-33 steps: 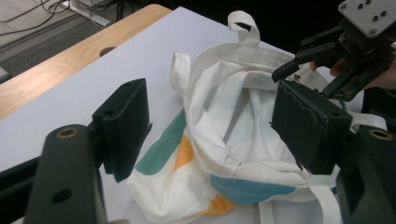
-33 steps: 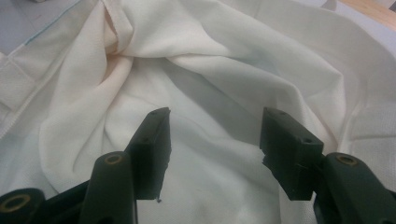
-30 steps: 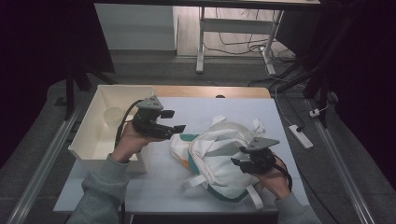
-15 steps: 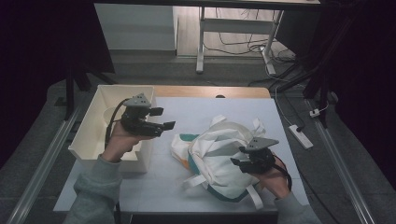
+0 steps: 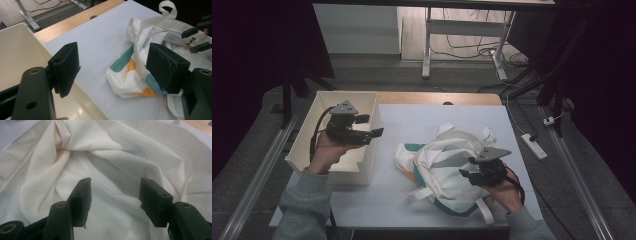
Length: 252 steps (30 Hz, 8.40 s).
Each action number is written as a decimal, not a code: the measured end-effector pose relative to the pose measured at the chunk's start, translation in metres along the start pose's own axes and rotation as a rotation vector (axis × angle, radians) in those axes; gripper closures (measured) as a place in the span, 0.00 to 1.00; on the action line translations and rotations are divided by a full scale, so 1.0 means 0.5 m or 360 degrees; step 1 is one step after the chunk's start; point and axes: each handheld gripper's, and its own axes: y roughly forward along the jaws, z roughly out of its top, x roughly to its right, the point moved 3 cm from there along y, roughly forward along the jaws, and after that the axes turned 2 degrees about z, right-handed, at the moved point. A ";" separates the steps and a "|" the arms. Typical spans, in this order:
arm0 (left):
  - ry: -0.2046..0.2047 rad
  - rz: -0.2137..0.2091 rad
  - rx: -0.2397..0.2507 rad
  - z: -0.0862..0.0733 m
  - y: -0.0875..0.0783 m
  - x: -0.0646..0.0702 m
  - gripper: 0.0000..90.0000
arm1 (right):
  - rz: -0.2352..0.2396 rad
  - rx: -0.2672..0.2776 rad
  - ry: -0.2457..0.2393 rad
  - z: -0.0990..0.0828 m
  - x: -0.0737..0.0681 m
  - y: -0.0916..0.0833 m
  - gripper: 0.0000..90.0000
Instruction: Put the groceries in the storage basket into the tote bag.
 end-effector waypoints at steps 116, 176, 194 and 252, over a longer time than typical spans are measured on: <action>-0.0272 0.0309 -0.0043 -0.087 -0.008 -0.183 0.92 | 0.0014 -0.0020 -0.0015 -0.003 -0.006 0.010 0.48; 0.0237 -0.0498 0.0182 0.088 0.120 0.172 0.92 | 0.0058 0.0304 0.0028 0.055 -0.011 -0.063 0.40; 0.0361 -0.0584 0.0021 0.074 0.192 0.238 0.92 | 0.0084 0.0311 -0.0048 0.103 -0.046 -0.037 0.22; 0.0266 -0.0429 0.0050 0.079 0.157 0.205 0.32 | -0.0144 0.0193 0.0025 0.089 0.005 0.042 0.25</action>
